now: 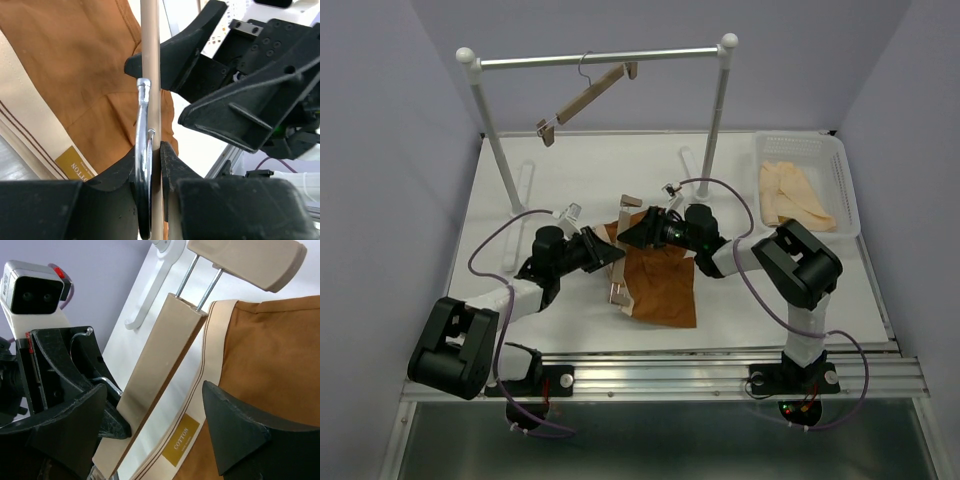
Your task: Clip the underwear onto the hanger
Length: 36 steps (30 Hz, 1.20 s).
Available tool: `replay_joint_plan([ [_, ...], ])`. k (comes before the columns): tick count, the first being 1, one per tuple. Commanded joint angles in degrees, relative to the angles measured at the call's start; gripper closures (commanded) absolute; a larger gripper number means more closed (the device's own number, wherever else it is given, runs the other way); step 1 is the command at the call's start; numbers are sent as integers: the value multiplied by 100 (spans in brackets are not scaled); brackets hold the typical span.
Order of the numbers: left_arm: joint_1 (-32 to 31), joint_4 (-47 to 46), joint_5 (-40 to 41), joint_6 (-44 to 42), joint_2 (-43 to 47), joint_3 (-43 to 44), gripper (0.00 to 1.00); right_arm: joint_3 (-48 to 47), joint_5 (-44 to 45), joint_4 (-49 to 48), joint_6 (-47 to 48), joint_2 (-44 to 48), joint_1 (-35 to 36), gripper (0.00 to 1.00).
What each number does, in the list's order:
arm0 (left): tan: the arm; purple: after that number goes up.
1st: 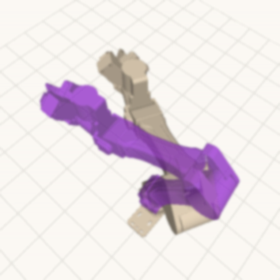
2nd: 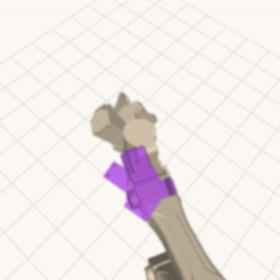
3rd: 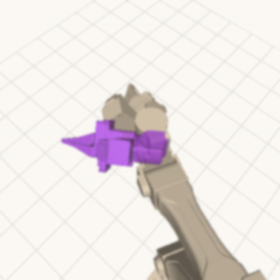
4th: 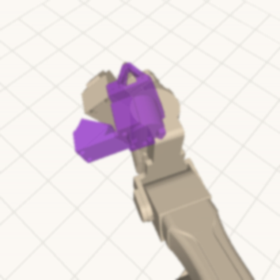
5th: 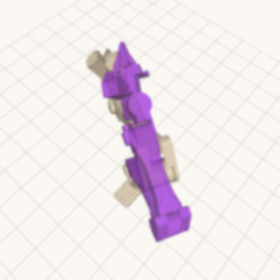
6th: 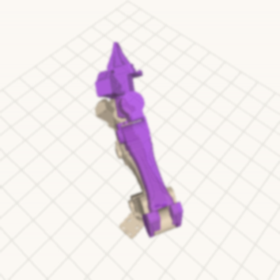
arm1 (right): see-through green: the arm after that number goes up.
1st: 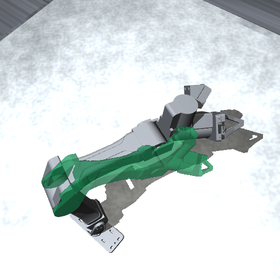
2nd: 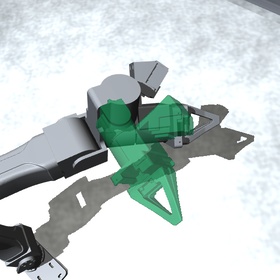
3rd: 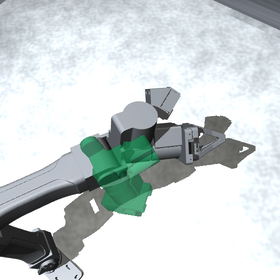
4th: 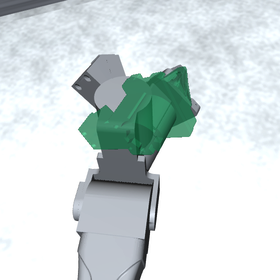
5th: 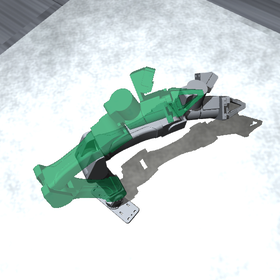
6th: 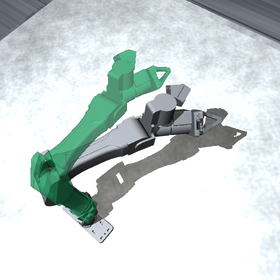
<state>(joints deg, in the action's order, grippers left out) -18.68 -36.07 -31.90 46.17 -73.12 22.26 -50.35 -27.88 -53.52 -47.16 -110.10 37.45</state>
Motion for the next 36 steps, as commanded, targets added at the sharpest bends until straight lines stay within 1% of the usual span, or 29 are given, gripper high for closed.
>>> replay_joint_plan([
  [1, -22, -1083, -149, 347, 158, -222, 100, -142, -174, -1046, -478, -98, -27, 22],
  [2, -13, -1225, -185, 409, 141, -274, 100, -168, -191, -1099, -514, -142, -27, 22],
  [4, -22, -1323, -194, 498, 114, -328, 100, -195, -288, -1379, -688, -239, -27, 27],
  [7, -13, -1393, -202, 524, 88, -354, 100, -160, -437, -1827, -961, -415, -27, 39],
  [10, -22, -1586, -246, 568, 105, -380, 100, -151, -534, -2057, -1155, -529, -27, 44],
  [22, -31, -1815, -369, 586, 299, -547, 100, -238, -622, -2408, -1463, -758, -27, 50],
  [26, -31, -2087, -492, 647, 325, -723, 100, -300, -675, -2698, -1638, -889, -27, 53],
  [31, -31, -2141, -536, 665, 264, -758, 100, -300, -745, -2989, -1876, -969, -27, 67],
  [32, -31, -2158, -537, 682, 255, -750, 100, -292, -754, -3146, -1981, -978, -27, 72],
  [34, -31, -2158, -572, 718, 237, -732, 100, -256, -763, -3252, -2060, -995, -27, 76],
  [35, -31, -2149, -589, 744, 237, -723, 100, -248, -763, -3392, -2139, -1004, -27, 81],
  [36, -31, -2115, -598, 779, 237, -680, 100, -221, -772, -3463, -2183, -1013, -27, 84],
])
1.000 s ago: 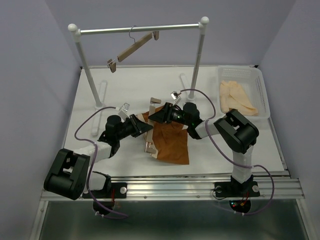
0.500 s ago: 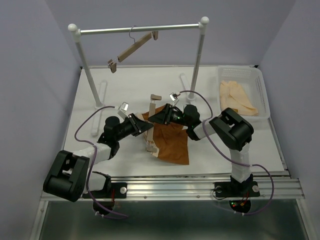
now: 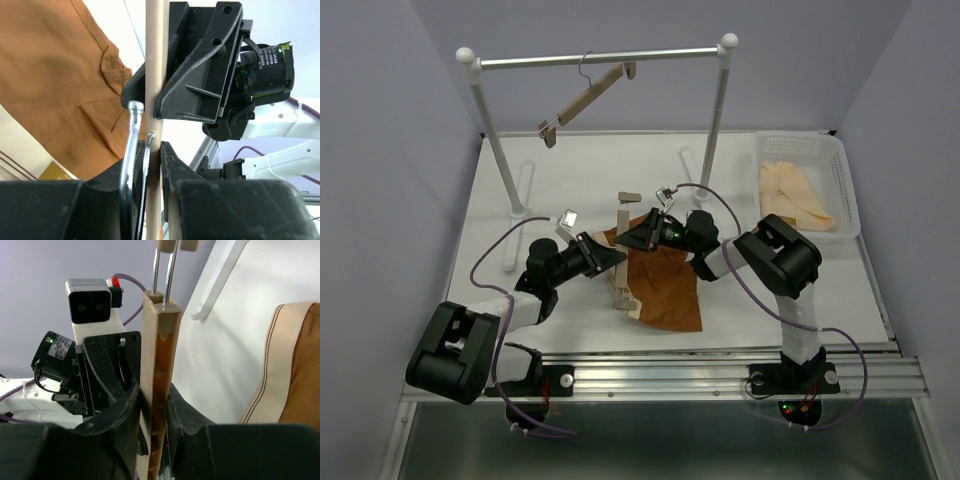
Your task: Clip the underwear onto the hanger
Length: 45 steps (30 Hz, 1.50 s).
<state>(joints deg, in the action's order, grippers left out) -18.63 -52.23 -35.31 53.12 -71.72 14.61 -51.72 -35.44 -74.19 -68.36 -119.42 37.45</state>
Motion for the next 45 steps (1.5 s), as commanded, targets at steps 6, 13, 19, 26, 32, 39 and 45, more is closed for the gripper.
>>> replay_joint_plan([
  [6, -35, -227, -397, 32, 27, 244, 56, -40, -51, -1537, -169, -82, -27, 99],
  [13, -18, 747, -170, -451, 509, 585, 3, 101, -51, -1283, 147, 146, -27, 99],
  [19, 228, 2014, 331, -1084, 1195, 956, 1, 206, -349, -1396, 121, 252, -27, 99],
  [26, 817, 2393, 341, -1348, 1442, 1035, 1, 294, -945, -1237, 315, 542, -27, 99],
  [32, 1151, 1051, -467, -1015, 1038, 1149, 1, 154, -1360, -1668, -125, 428, -80, 99],
  [39, 1151, 372, -950, -1006, -24, 1904, 1, -40, -1720, -2090, -538, 226, -80, 99],
  [45, 1151, 90, -1188, -1015, -561, 2230, 1, -83, -1835, -2415, -714, 182, -80, 99],
])
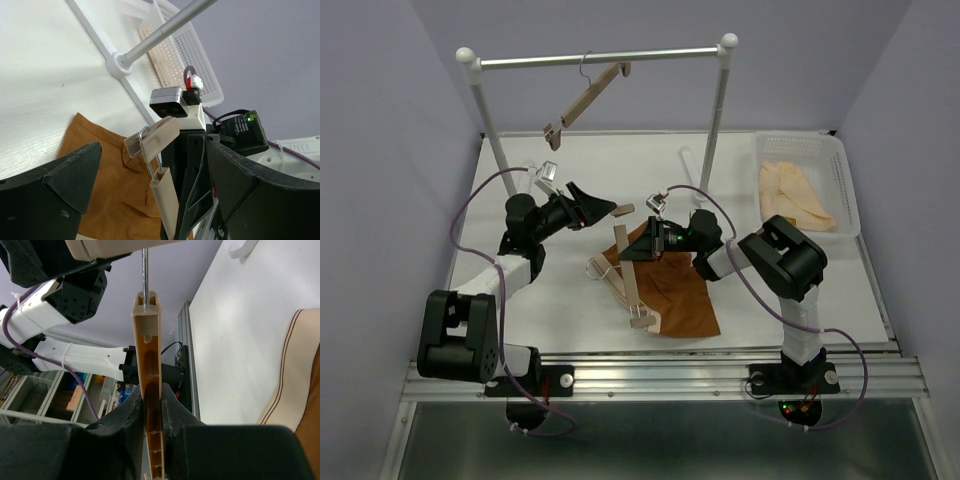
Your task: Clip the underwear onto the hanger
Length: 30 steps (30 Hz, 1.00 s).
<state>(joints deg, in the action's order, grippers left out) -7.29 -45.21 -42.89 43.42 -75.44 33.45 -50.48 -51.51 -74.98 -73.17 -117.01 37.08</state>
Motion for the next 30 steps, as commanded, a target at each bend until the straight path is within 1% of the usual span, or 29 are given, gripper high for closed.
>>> replay_joint_plan([
  [1, 8, -647, -474, -35, -251, 372, 1, -208, -237, -2424, -259, -76, -43, 99],
  [5, 8, -980, -755, 96, -471, 399, 1, -243, -281, -2644, -391, -103, -43, 99],
  [11, -62, -1007, -782, 53, -568, 416, 1, -296, -369, -2899, -514, -138, -43, 99],
  [22, -281, -1033, -817, 61, -1201, 627, 1, -287, -466, -2899, -409, 21, 10, 99],
  [26, -335, -964, -712, -17, -1166, 671, 1, -296, -501, -2899, -357, 38, 10, 99],
  [30, -361, -1007, -896, 17, -1192, 750, 1, -296, -474, -2899, -382, 30, 10, 99],
])
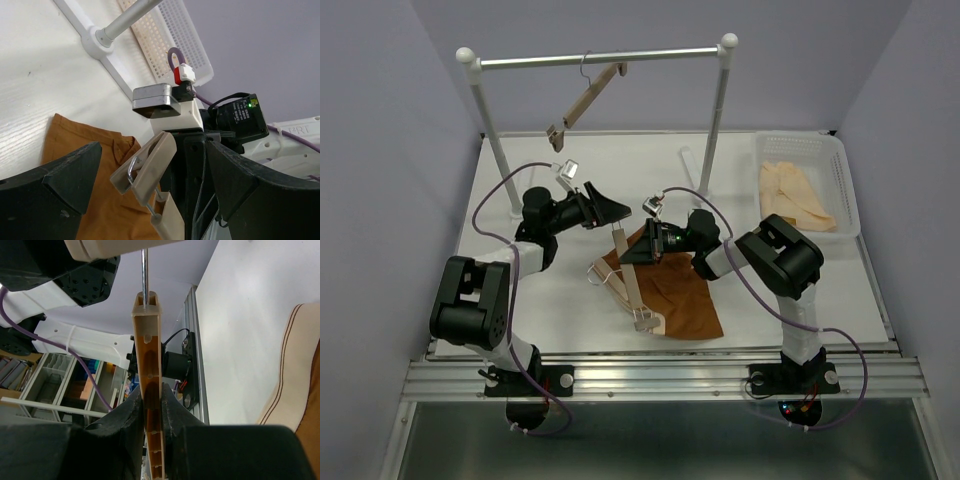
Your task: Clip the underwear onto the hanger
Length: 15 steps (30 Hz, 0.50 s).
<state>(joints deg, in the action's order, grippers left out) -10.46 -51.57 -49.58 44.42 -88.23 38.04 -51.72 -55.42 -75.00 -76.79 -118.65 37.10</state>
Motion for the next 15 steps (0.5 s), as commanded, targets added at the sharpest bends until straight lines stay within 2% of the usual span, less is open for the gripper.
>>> replay_joint_plan([
  [1, -61, -423, -253, -5, 130, 265, 1, -250, -101, -2897, -46, 124, 8, 99],
  [15, -264, -582, -245, 207, 982, -236, 1, -136, 136, -2889, 7, 105, 8, 99],
])
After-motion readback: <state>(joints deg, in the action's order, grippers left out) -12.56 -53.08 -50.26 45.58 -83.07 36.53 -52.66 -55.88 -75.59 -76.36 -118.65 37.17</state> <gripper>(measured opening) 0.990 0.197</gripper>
